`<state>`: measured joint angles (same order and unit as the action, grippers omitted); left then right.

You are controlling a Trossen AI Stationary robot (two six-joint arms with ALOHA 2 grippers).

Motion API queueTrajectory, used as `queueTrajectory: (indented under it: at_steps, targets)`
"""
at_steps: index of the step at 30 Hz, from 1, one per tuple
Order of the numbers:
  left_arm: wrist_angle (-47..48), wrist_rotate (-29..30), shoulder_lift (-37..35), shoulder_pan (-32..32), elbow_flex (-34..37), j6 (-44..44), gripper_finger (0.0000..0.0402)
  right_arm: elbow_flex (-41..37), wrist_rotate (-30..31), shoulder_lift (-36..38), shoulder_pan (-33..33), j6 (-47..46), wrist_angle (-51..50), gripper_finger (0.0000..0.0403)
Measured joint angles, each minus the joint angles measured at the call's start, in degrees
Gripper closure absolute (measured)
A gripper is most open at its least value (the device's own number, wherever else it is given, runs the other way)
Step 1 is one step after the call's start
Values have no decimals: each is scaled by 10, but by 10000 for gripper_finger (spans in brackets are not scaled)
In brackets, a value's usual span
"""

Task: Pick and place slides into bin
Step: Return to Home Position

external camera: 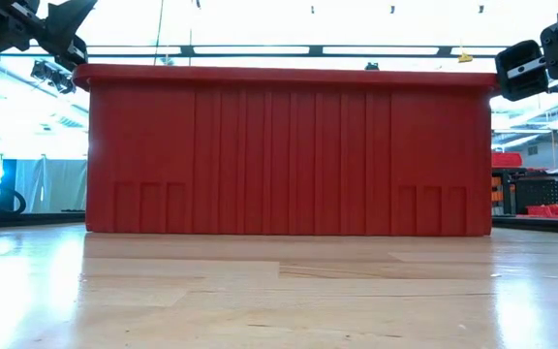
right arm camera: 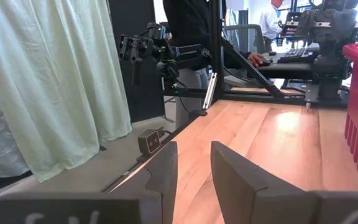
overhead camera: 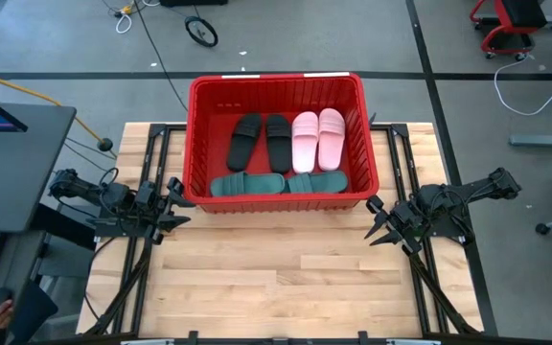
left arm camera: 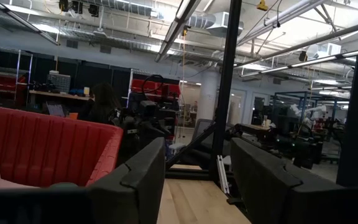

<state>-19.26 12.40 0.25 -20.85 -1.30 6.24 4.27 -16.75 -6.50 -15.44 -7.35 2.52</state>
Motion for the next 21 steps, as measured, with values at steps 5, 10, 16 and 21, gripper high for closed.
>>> queueTrajectory:
  at_steps: [5,10,16,21]
  targets:
    - [0,0,0,0,0,0,213,0,0,0,0,0,0,300]
    - [0,0,0,0,0,0,214,0,0,0,0,0,0,300]
    - [0,0,0,0,0,0,220,0,0,0,0,0,0,300]
    - [0,0,0,0,0,0,218,0,0,0,0,0,0,300]
